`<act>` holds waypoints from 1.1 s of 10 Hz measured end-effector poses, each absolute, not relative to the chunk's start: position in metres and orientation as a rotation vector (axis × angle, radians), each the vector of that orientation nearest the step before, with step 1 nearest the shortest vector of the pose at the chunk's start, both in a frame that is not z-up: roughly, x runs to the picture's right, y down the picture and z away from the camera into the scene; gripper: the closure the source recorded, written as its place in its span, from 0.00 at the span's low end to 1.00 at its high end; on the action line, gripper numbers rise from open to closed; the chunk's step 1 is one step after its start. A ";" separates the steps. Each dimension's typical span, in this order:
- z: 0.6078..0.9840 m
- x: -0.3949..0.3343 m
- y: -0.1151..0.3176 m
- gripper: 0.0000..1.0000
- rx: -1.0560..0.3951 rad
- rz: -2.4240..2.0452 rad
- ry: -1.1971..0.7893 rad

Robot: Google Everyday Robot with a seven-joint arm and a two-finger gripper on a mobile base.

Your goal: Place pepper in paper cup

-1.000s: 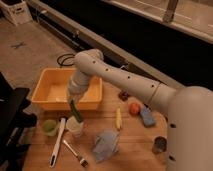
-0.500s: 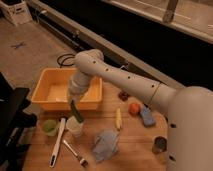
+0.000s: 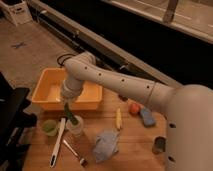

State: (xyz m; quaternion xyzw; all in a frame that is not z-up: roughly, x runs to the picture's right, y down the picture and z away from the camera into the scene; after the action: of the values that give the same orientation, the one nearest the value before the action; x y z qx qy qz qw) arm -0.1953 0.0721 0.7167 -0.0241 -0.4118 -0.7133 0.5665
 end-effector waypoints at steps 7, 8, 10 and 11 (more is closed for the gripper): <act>0.735 -0.194 0.096 0.90 0.027 -1.702 -0.957; 0.738 -0.191 0.099 0.81 0.037 -1.692 -0.959; 0.742 -0.187 0.106 0.60 0.047 -1.672 -0.971; 0.742 -0.187 0.109 0.49 0.051 -1.665 -0.977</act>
State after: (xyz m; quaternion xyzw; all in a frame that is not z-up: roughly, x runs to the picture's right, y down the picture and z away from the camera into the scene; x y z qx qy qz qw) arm -0.1873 0.1088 0.7424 0.0217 -0.4161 -0.7091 0.5688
